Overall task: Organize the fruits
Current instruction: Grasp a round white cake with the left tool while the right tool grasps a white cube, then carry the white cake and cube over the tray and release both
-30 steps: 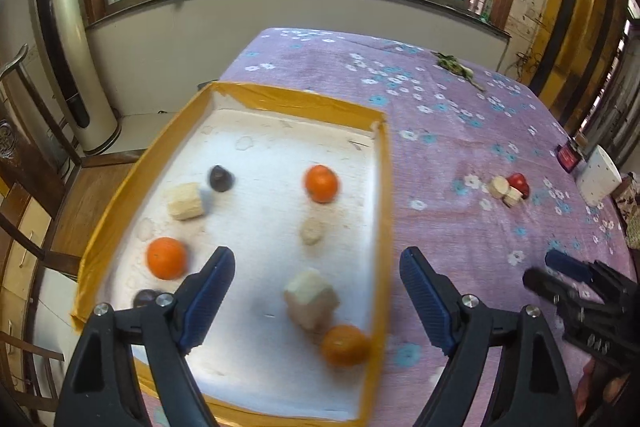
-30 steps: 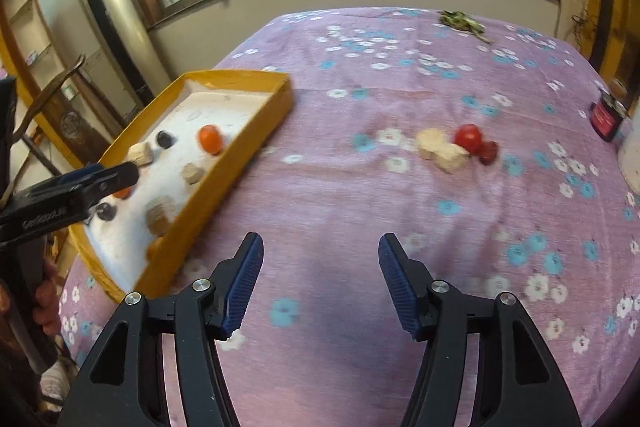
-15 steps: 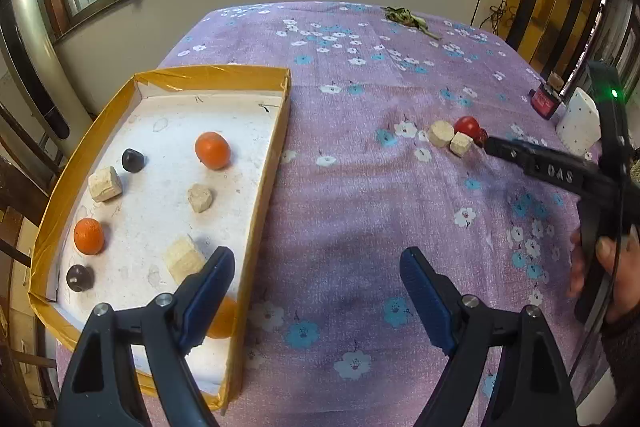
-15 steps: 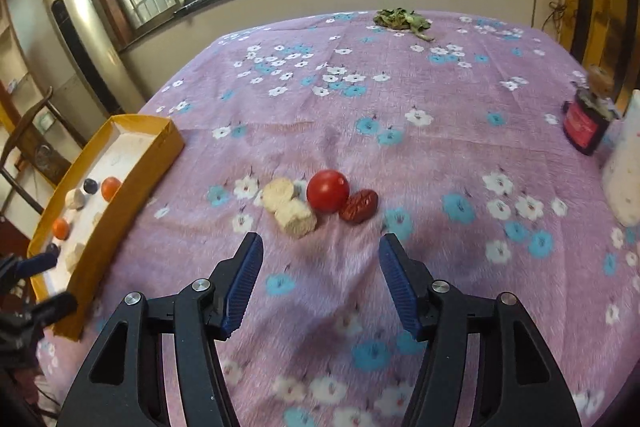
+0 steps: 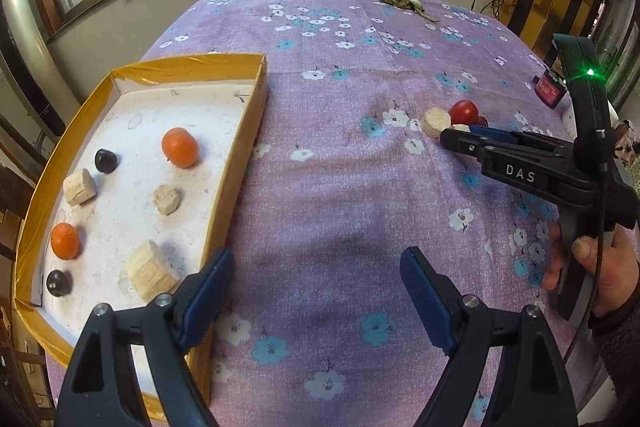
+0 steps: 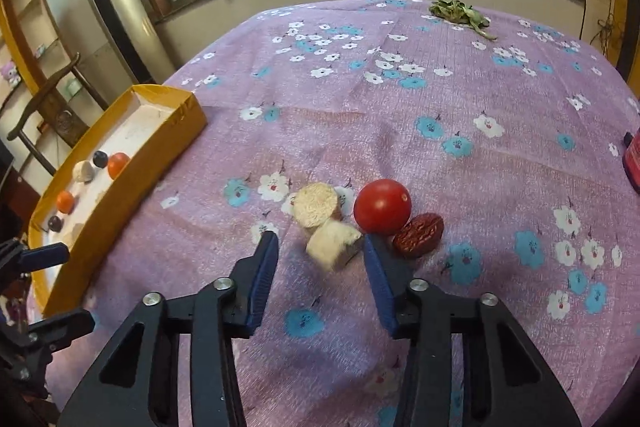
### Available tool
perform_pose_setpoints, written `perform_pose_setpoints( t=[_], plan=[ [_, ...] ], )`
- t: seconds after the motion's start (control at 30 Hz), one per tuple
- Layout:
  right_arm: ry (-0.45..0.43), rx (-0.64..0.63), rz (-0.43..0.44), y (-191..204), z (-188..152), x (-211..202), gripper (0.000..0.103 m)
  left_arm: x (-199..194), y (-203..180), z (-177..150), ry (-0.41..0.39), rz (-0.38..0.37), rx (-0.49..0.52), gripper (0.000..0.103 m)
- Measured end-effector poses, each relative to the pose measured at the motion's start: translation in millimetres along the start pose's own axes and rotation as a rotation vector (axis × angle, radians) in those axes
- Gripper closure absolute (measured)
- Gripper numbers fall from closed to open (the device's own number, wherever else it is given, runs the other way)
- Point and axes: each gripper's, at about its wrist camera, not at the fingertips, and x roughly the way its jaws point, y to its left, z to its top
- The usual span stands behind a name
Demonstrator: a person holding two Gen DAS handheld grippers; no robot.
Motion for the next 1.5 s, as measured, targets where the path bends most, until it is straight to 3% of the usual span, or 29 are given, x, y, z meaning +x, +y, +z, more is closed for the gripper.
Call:
perform_pose_setpoints(
  t=[0.03, 0.23, 0.4, 0.53, 0.67, 1.0, 1.2, 1.33, 1.5],
  plan=[
    [0.001, -0.004, -0.003, -1, 0, 1, 0.079, 2, -2, 3, 0.001, -0.003, 0.006, 0.016],
    [-0.014, 0.006, -0.004, -14, -14, -25, 0.081, 23, -30, 31, -0.020, -0.002, 0.100, 0.016],
    [-0.029, 0.032, -0.038, -31, -37, -54, 0.081, 47, -61, 65, -0.055, -0.077, 0.139, 0.021],
    [-0.021, 0.066, -0.042, -43, -50, -62, 0.081, 72, -84, 84, -0.021, -0.140, 0.158, 0.047],
    [-0.024, 0.087, -0.038, -49, -54, -65, 0.080, 90, -98, 89, -0.005, -0.141, 0.188, 0.070],
    [-0.006, 0.121, -0.011, -58, -67, -64, 0.074, 75, -85, 79, -0.042, -0.160, 0.191, 0.071],
    [0.001, 0.106, -0.022, -52, -66, -63, 0.073, 58, -62, 57, -0.025, -0.195, 0.151, 0.071],
    [-0.004, 0.043, -0.065, -40, -66, -58, 0.081, 52, -47, 41, -0.013, -0.213, 0.121, 0.071],
    [-0.007, 0.023, -0.083, -32, -68, -63, 0.083, 49, -34, 25, 0.008, -0.230, 0.088, 0.071]
  ],
)
